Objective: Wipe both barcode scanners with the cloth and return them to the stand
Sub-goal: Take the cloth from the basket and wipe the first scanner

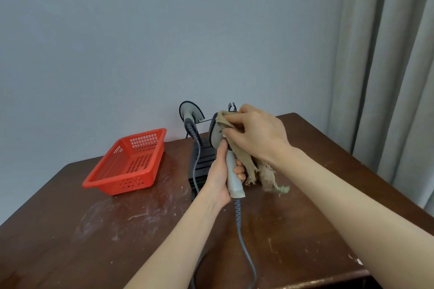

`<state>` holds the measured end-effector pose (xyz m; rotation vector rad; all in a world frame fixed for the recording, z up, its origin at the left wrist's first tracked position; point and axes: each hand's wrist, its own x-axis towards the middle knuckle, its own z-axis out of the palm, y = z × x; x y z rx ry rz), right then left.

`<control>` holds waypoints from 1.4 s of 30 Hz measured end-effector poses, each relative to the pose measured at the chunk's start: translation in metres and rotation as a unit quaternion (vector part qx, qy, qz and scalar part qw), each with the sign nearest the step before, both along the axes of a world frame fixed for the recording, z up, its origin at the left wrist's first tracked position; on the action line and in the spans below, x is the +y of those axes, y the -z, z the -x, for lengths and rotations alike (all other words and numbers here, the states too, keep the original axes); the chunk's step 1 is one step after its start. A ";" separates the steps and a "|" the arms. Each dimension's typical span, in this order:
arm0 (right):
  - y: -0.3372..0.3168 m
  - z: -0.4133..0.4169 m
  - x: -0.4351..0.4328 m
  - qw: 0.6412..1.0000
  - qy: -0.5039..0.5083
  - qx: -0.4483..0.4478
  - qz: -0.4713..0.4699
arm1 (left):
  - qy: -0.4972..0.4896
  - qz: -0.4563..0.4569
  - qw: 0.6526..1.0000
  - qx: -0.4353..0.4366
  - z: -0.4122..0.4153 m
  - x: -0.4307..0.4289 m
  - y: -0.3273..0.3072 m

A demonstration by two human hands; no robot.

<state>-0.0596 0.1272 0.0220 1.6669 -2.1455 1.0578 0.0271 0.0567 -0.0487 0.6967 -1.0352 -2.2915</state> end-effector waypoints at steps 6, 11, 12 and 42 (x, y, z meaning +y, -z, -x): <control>0.003 0.014 0.004 0.995 0.096 0.029 -0.026 | -0.010 -0.008 1.000 -0.008 -0.003 -0.003 0.002; 0.001 0.009 0.003 0.995 0.098 0.005 -0.013 | -0.007 0.015 0.999 -0.031 0.000 -0.001 0.005; 0.000 0.007 0.003 0.997 0.074 -0.002 -0.007 | -0.006 0.018 0.999 -0.029 0.000 0.000 0.005; 0.001 0.022 0.001 0.999 0.026 -0.026 -0.031 | -0.035 0.055 0.996 -0.065 0.002 -0.005 0.004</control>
